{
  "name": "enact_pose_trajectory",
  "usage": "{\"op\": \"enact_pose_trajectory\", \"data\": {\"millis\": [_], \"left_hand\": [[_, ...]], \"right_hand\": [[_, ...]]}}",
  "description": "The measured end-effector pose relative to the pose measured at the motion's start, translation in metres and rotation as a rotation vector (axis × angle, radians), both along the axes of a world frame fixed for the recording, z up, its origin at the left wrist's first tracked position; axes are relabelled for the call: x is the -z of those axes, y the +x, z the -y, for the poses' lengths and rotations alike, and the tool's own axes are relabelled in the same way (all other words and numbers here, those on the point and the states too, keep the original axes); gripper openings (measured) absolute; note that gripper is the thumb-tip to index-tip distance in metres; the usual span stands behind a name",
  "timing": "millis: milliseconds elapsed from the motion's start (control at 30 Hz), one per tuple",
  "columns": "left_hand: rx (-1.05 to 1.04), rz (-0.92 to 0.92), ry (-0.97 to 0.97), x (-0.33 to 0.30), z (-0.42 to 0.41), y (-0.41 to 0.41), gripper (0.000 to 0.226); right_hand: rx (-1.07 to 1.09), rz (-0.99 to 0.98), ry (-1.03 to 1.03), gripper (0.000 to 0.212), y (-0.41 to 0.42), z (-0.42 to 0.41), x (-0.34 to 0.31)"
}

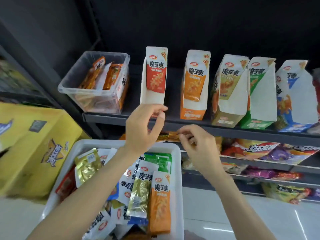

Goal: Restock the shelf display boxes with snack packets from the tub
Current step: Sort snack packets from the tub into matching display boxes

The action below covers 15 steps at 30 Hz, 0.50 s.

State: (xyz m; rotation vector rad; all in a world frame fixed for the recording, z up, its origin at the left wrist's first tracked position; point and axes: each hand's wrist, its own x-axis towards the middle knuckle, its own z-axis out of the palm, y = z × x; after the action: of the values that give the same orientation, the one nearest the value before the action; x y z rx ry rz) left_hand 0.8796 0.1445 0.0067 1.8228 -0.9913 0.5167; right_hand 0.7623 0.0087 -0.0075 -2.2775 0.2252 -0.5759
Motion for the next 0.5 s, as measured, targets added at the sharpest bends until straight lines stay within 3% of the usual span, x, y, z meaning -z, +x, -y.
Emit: {"op": "enact_pose_trajectory", "data": {"millis": [133, 233, 367, 500], "left_hand": [[0.004, -0.122, 0.401, 0.048, -0.069, -0.024, 0.017], [-0.04, -0.309, 0.67, 0.077, -0.101, -0.036, 0.018], [0.026, -0.514, 0.816, 0.091, -0.106, -0.059, 0.031], [0.035, -0.549, 0.934, 0.106, -0.091, -0.076, 0.045]], "right_hand": [[-0.232, -0.427, -0.174, 0.028, -0.015, -0.045, 0.043], [-0.291, -0.701, -0.509, 0.044, -0.014, -0.065, 0.068], [-0.358, -0.772, -0.672, 0.058, -0.007, -0.078, 0.09], [-0.354, -0.739, -0.719, 0.039, 0.005, -0.077, 0.086]]}}
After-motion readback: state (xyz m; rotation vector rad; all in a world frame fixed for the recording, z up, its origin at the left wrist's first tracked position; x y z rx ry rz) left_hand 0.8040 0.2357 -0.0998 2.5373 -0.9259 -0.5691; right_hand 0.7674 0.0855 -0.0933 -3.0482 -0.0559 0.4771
